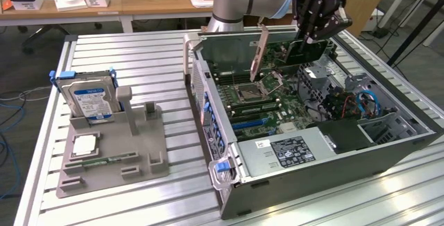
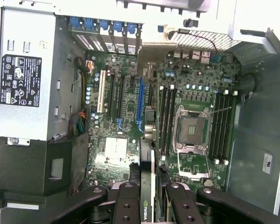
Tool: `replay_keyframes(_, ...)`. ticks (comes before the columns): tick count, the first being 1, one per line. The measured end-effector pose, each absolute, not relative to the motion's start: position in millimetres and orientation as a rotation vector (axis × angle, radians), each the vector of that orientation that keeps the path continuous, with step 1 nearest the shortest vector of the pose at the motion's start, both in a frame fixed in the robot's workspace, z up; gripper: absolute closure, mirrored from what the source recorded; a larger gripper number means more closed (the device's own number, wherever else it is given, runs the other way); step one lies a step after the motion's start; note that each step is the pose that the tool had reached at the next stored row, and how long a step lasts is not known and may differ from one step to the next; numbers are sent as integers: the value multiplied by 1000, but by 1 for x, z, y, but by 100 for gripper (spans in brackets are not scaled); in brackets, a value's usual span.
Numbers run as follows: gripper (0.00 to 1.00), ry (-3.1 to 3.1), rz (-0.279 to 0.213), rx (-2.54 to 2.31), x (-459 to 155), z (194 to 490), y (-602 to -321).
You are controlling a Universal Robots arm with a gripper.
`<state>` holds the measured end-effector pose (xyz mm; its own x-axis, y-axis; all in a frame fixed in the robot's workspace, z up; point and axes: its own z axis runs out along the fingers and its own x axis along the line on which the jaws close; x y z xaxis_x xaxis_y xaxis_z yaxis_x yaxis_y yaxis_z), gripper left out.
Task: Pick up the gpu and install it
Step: 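Insert the gpu into the slot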
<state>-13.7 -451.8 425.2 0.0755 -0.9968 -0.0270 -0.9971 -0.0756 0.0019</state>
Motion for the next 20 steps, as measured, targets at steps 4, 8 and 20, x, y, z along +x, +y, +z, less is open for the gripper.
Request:
replay_keyframes(4,74,2120,34,-2296,-14,425,-452)
replay_keyframes(8,74,2119,33,-2296,-14,425,-452)
replay_keyframes(20,74,2117,28,-2294,-14,422,-452)
